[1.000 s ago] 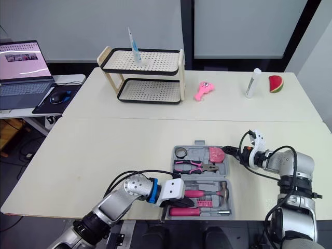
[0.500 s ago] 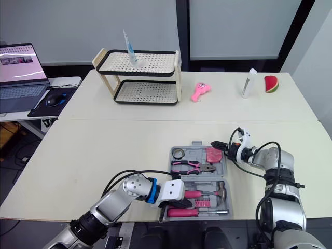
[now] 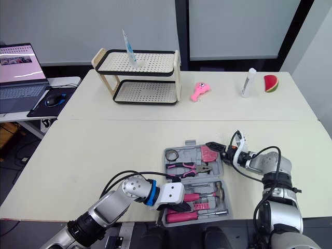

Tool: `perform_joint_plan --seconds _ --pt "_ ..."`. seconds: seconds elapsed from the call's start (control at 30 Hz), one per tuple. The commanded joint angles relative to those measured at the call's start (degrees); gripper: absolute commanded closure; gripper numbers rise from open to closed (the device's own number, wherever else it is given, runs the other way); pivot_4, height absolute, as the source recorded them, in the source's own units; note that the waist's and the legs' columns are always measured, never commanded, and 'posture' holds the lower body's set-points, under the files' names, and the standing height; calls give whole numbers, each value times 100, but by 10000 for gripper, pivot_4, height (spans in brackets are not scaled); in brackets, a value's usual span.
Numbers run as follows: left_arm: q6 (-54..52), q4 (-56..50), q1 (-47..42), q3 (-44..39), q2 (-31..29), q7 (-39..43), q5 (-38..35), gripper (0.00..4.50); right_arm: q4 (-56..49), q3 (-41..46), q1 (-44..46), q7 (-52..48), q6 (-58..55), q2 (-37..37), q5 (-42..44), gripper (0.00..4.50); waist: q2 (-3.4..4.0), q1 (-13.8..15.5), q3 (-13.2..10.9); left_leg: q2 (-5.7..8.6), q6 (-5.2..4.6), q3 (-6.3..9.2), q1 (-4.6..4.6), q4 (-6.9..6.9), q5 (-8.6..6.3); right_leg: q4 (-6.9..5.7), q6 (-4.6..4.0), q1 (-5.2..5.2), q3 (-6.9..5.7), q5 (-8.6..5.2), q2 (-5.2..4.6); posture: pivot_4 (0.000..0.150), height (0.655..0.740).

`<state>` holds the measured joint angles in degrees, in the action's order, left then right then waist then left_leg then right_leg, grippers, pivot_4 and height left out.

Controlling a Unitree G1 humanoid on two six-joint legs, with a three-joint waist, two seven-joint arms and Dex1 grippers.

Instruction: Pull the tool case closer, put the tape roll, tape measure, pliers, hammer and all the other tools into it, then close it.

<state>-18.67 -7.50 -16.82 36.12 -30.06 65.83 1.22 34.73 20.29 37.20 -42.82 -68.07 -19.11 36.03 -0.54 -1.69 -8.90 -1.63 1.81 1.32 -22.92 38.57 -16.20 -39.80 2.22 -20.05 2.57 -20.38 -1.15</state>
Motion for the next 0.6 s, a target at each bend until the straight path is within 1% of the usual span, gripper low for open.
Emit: perform_joint_plan --seconds 0.03,0.2,0.37,0.53,0.6 --pt "-198 220 120 286 -115 18 291 45000 -291 166 215 -111 -117 54 382 406 0 1 0 0 0 0 0 0 0 0 0 0 0 0 0 1500 7400" --pt "-230 101 173 129 -59 -102 158 45000 -567 186 256 -125 -319 -56 558 406 1 0 -1 1 0 0 0 0 0 1 0 0 1 0 -1 1500 7400" --pt "-470 -318 341 -374 28 -136 -452 45000 -1049 220 170 -71 -782 -173 825 406 3 1 -3 1 0 -1 -6 -2 0 0 0 -5 3 0 -1 1500 7400" --pt "-810 -938 537 -772 -195 -52 -954 45000 -1448 242 97 -2 -1147 -265 1073 406 5 0 -9 -1 0 2 -12 -3 0 -2 0 -13 5 0 -2 1500 7400" --pt "-1032 -1261 607 -1004 -415 34 -1236 45000 -1627 254 51 38 -1306 -295 1164 406 3 4 -10 1 0 2 -13 -3 0 0 0 -13 6 0 -2 1500 7400"
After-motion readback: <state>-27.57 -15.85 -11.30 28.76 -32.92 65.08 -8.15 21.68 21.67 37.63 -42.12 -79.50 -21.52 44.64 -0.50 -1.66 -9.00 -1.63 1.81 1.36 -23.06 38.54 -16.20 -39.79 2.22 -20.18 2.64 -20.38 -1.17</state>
